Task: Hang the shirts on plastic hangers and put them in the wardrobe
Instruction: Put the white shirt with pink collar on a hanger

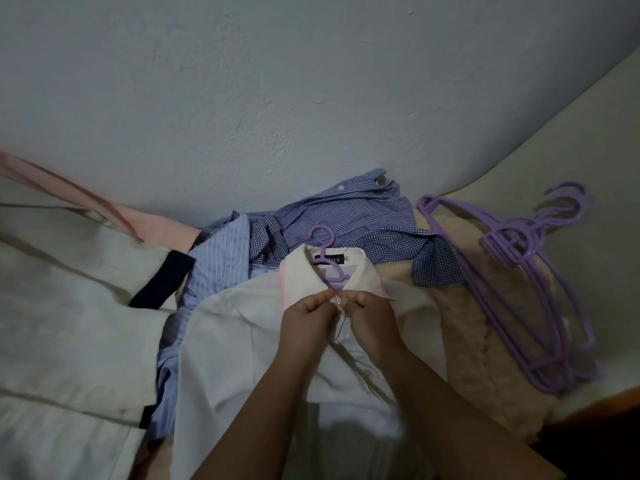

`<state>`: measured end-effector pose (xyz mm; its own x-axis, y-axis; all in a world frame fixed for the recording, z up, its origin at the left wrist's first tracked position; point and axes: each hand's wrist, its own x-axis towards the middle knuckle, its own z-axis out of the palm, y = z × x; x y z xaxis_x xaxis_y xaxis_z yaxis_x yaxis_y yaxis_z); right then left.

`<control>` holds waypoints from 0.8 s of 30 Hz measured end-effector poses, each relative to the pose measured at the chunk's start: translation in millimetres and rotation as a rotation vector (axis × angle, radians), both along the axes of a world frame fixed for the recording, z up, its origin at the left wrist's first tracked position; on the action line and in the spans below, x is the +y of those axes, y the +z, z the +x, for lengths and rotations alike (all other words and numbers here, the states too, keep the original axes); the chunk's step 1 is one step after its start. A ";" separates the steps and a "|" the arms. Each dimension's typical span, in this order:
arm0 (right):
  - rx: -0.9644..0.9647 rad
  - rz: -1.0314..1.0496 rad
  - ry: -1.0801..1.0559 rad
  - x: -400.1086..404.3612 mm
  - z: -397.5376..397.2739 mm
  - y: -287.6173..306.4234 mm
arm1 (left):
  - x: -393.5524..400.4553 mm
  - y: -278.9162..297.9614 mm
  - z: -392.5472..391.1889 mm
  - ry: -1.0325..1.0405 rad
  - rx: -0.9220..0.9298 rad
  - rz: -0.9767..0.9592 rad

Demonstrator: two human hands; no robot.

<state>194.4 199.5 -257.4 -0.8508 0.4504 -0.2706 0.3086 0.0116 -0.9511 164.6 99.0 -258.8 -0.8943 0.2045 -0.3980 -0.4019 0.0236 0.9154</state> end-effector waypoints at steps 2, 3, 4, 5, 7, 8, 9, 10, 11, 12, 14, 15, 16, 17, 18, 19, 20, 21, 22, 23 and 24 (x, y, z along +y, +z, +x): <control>0.059 -0.085 0.046 -1.8 2.2 -1.2 | 1.6 0.9 -3.8 0.040 -0.036 0.025; 0.077 -0.101 0.058 -2.7 3.1 -1.7 | 2.3 2.2 -4.5 0.047 -0.052 0.055; 0.084 -0.090 0.061 -3.6 3.5 -3.1 | 2.8 4.3 -4.6 0.052 -0.065 0.086; 0.090 -0.054 0.061 -4.4 4.0 -4.1 | 3.2 6.5 -4.8 0.058 -0.078 0.111; 0.105 0.081 0.058 -6.3 5.1 -5.5 | 3.1 9.7 -6.1 0.079 -0.123 0.127; 0.115 0.175 0.058 -7.1 5.4 -6.2 | 3.0 10.8 -7.4 0.087 -0.144 0.119; 0.126 0.270 0.059 -7.5 5.3 -7.2 | 3.0 11.3 -8.3 0.086 -0.150 0.109; 0.133 0.354 0.054 -7.4 5.2 -7.9 | 3.0 11.3 -8.7 0.076 -0.136 0.096; 0.134 0.406 0.041 -6.6 4.8 -7.6 | 2.5 10.8 -8.4 0.066 -0.115 0.086; 0.130 0.430 0.029 -5.8 4.1 -6.8 | 1.5 9.9 -7.7 0.050 -0.090 0.077; 0.122 0.426 0.030 -4.0 2.0 -4.5 | -1.2 8.1 -5.6 -0.002 -0.039 0.060; 0.112 0.393 0.032 -3.2 0.9 -3.5 | -1.9 7.0 -5.2 -0.020 -0.028 0.063; 0.096 0.339 0.032 -2.7 -0.4 -2.6 | -2.3 5.6 -6.2 -0.025 -0.033 0.075; 0.080 0.279 0.034 -2.2 -1.8 -2.1 | -2.4 5.7 -7.4 -0.020 -0.050 0.095; 0.068 0.229 0.035 -1.7 -2.9 -2.1 | -2.6 5.5 -9.2 -0.012 -0.069 0.115; 0.061 0.197 0.036 -0.9 -4.1 -2.5 | -2.7 5.5 -11.1 -0.007 -0.088 0.134; 0.056 0.179 0.038 0.2 -4.8 -2.9 | -3.0 5.8 -12.6 -0.011 -0.106 0.148; 0.053 0.171 0.038 1.3 -5.7 -3.2 | -3.2 6.1 -13.9 -0.018 -0.126 0.164; 0.050 0.166 0.033 2.2 -6.5 -3.5 | -3.6 5.5 -15.2 -0.025 -0.145 0.181; 0.046 0.164 0.026 3.2 -7.0 -4.0 | -4.1 4.7 -16.4 -0.028 -0.160 0.199; 0.046 0.164 0.018 4.0 -7.2 -4.7 | -4.1 3.6 -17.4 -0.026 -0.173 0.219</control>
<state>187.2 203.5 -262.1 -0.8689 0.4698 -0.1558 0.2636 0.1728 -0.9490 147.2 95.0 -255.2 -0.8103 0.3248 -0.4877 -0.5542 -0.1546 0.8179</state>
